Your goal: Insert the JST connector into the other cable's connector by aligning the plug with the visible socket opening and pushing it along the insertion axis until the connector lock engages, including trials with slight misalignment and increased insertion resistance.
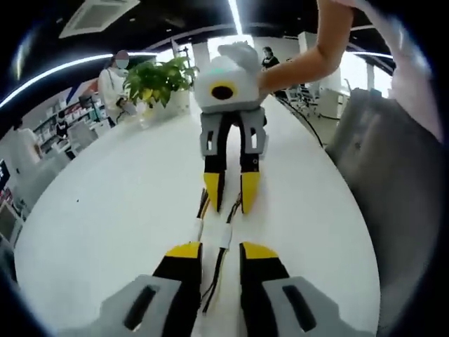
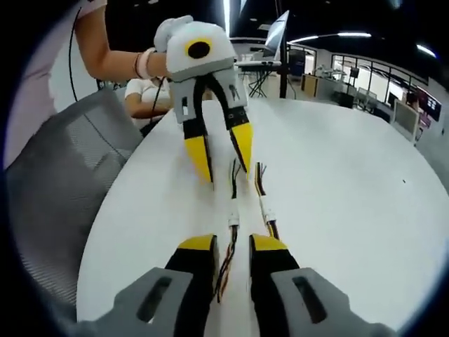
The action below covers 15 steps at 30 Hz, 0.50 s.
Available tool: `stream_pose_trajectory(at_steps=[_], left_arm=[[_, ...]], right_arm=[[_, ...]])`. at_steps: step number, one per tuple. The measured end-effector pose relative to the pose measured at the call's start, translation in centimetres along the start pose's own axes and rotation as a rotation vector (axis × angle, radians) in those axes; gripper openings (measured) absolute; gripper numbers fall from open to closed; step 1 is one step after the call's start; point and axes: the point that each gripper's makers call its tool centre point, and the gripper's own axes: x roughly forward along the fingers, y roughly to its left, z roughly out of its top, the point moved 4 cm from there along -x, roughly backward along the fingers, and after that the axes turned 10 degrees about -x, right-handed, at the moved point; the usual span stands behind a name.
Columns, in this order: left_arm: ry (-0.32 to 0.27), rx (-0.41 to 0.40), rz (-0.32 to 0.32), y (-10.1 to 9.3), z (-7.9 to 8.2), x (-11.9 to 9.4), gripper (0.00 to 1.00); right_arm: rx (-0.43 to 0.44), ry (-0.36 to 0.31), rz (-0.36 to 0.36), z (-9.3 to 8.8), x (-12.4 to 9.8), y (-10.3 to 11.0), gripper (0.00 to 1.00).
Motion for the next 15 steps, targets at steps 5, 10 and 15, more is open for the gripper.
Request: stream_pose_trajectory(at_steps=[5,10,15], left_arm=[[-0.026,-0.035,0.049,-0.5,0.9,-0.9,0.29],[-0.054,-0.028,0.114,-0.8,2.1,-2.2,0.27],[-0.185,-0.115,0.188,-0.8,4.9,-4.4,0.40]], right_arm=[[0.069,-0.022,-0.062,0.8,-1.3,0.2,0.21],[0.129,-0.051,-0.127,2.2,-2.9,0.5,0.29],[0.157,-0.105,-0.203,4.4,-5.1,0.7,0.36]])
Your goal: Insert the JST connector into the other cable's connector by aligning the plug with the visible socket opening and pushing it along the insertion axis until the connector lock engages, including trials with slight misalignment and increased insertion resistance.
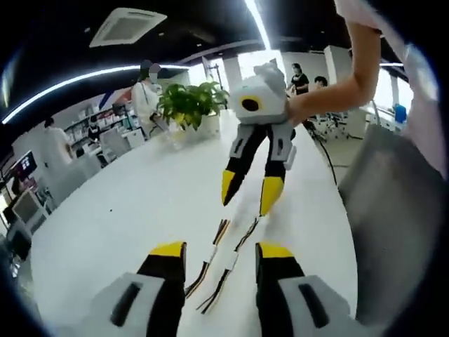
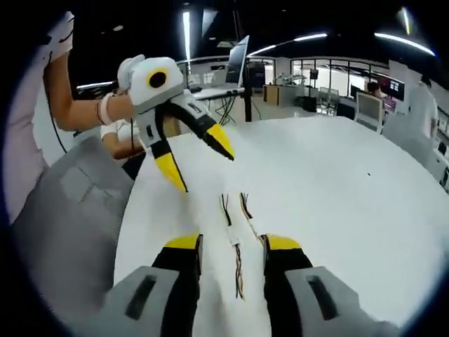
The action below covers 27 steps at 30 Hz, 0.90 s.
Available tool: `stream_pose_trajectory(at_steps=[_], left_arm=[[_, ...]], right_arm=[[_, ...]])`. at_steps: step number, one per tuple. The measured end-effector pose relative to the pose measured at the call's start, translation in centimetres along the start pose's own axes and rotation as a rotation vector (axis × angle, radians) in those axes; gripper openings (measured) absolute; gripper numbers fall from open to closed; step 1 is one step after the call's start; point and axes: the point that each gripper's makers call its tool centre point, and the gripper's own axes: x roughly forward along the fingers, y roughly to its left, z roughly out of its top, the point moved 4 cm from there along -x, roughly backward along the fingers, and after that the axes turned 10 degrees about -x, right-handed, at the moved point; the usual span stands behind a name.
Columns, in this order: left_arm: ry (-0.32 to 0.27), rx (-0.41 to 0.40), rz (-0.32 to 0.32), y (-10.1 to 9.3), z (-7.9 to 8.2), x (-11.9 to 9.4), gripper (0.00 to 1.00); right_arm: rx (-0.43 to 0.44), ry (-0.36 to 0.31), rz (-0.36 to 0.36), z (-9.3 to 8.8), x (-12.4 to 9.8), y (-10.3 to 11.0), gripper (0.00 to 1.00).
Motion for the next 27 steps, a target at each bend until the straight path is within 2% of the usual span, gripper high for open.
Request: stream_pose_trajectory(at_steps=[4,12,17,19,20,23,25,27], left_arm=[[-0.071,-0.024,0.070,0.2,1.9,-1.7,0.59],[-0.109,-0.060,0.137,-0.6,3.8,-4.0,0.74],[-0.117,-0.113,0.177,-1.1,4.1,-5.4,0.78],[-0.101,-0.192,0.202,-1.5,3.7,-5.9,0.83],[-0.101,-0.213,0.216,-1.4,3.6,-6.1,0.89],[-0.128,-0.223,0.235,-1.9,3.5,-6.9,0.94],[-0.123,-0.236,0.232,-2.4,3.4,-7.1,0.97],[-0.105,-0.228,0.240,-2.8,3.0,-7.4,0.99]], right_arm=[[0.018,-0.034,-0.070,1.3,-1.7,0.4,0.41],[0.034,-0.110,-0.170,3.1,-4.5,1.6,0.48],[0.072,-0.136,-0.230,3.9,-5.7,2.5,0.58],[0.096,-0.158,-0.293,4.3,-6.4,2.5,0.64],[0.099,-0.163,-0.324,4.4,-6.7,2.4,0.70],[0.134,-0.152,-0.415,3.8,-8.3,1.8,0.76],[0.169,-0.169,-0.428,3.6,-9.1,2.1,0.78],[0.178,-0.156,-0.457,3.1,-9.9,2.3,0.82]])
